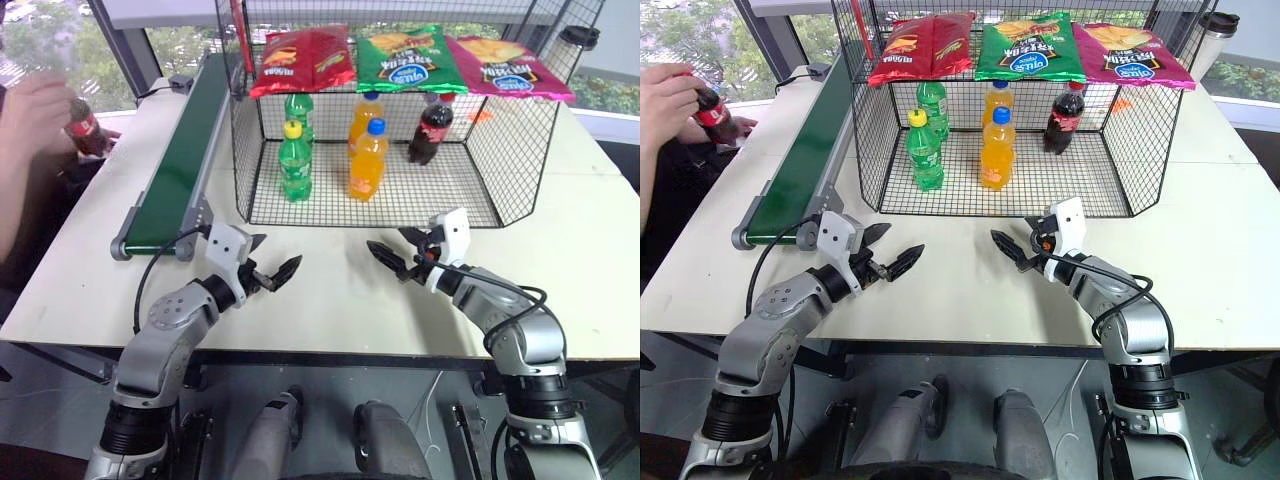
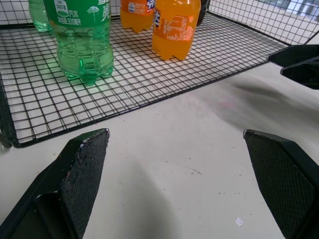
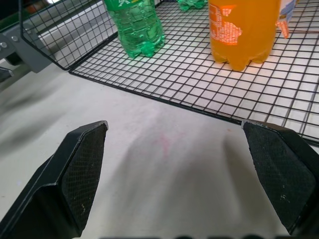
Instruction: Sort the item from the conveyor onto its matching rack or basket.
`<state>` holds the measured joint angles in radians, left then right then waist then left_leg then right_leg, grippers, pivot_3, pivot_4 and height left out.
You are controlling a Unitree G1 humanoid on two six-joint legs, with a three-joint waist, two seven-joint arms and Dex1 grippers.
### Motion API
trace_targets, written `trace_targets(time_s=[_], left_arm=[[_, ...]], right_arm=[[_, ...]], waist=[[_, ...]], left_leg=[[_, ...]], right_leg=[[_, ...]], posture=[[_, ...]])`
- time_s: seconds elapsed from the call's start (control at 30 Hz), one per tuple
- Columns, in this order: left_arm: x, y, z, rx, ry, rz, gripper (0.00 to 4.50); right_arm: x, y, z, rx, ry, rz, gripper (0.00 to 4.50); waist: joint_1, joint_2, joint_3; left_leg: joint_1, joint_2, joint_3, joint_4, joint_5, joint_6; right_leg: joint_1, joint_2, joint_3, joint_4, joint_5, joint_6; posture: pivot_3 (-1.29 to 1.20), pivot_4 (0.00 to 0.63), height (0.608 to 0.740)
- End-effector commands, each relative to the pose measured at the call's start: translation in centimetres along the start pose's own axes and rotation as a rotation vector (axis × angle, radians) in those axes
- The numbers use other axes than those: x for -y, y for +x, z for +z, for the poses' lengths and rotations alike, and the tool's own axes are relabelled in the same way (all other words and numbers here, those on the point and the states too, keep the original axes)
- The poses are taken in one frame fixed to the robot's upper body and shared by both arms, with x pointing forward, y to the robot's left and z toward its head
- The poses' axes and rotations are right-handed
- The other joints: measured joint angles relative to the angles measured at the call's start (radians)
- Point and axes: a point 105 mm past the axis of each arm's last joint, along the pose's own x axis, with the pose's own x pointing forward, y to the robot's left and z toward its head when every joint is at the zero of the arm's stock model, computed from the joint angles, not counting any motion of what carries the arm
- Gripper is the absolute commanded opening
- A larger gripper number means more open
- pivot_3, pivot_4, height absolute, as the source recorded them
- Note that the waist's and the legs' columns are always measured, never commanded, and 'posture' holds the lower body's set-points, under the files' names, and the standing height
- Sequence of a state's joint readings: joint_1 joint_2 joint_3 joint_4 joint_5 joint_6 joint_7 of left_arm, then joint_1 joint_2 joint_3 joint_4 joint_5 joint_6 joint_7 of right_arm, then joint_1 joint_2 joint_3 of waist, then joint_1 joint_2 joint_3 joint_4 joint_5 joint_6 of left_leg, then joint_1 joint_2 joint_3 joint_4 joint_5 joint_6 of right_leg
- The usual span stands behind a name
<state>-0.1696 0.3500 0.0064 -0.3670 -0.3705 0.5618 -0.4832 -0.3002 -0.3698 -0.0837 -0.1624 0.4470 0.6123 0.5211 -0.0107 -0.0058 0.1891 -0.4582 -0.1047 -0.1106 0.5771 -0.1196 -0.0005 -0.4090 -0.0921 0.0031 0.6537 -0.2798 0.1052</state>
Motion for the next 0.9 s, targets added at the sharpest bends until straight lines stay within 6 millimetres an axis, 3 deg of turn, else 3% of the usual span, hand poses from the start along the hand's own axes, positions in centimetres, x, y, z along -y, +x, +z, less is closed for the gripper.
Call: trace_targets(time_s=[0.03, 0.9], left_arm=[[0.37, -0.14, 1.20, 0.053, 0.021, -0.016, 4.50], [0.25, -0.01, 0.75, 0.034, 0.038, -0.003, 4.50]], right_arm=[[-0.70, -0.03, 1.79, 0.054, -0.037, 0.030, 4.47], [-1.19, -0.21, 2.29, 0.063, -0.047, 0.059, 4.47]], waist=[[0.000, 0.000, 0.000], [0.000, 0.000, 0.000]], left_leg=[[0.000, 0.000, 0.000, 0.000, 0.000, 0.000], [0.000, 0.000, 0.000, -0.001, 0.000, 0.000]], right_leg=[[0.000, 0.000, 0.000, 0.000, 0.000, 0.000], [0.000, 0.000, 0.000, -0.002, 0.000, 0.000]], posture=[[0.00, 0.150, 0.738], [0.00, 0.150, 0.738]])
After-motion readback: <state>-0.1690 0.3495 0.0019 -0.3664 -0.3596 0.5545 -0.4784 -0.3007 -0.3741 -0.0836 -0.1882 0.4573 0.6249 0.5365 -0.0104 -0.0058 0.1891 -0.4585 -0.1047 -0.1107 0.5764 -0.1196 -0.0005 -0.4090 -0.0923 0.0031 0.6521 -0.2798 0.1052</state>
